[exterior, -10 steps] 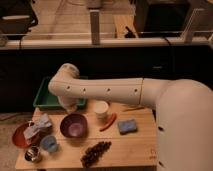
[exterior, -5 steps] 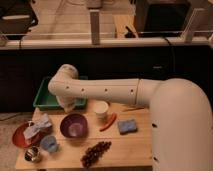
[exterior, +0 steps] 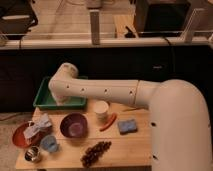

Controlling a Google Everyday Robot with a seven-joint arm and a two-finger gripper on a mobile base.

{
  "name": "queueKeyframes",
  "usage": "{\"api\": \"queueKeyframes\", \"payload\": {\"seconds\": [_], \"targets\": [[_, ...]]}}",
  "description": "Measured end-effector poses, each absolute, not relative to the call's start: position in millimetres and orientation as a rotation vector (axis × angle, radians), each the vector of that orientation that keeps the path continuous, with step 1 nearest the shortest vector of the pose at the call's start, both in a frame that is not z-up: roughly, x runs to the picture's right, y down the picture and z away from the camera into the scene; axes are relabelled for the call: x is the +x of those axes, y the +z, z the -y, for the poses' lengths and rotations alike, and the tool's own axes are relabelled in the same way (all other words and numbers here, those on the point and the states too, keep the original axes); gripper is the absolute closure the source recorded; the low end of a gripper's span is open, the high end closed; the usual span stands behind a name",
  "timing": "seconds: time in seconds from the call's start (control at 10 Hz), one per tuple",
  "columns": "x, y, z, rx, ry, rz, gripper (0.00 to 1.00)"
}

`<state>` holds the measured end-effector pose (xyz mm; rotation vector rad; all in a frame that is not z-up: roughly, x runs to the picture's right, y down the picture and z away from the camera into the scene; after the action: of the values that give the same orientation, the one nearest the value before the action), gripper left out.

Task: Place fork in metal cup

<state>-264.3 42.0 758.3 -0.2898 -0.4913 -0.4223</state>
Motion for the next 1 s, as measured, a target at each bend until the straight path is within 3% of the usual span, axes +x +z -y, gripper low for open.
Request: {"api": "queueKeyframes", "payload": {"seconds": [0.2,1.0], "targets": [[-295.0,765.0,-26.3,-0.284,-0.400,0.544,0.20],[-380.5,767.5,-42.3,-0.367,-0.427,0.640,0.20]]}}
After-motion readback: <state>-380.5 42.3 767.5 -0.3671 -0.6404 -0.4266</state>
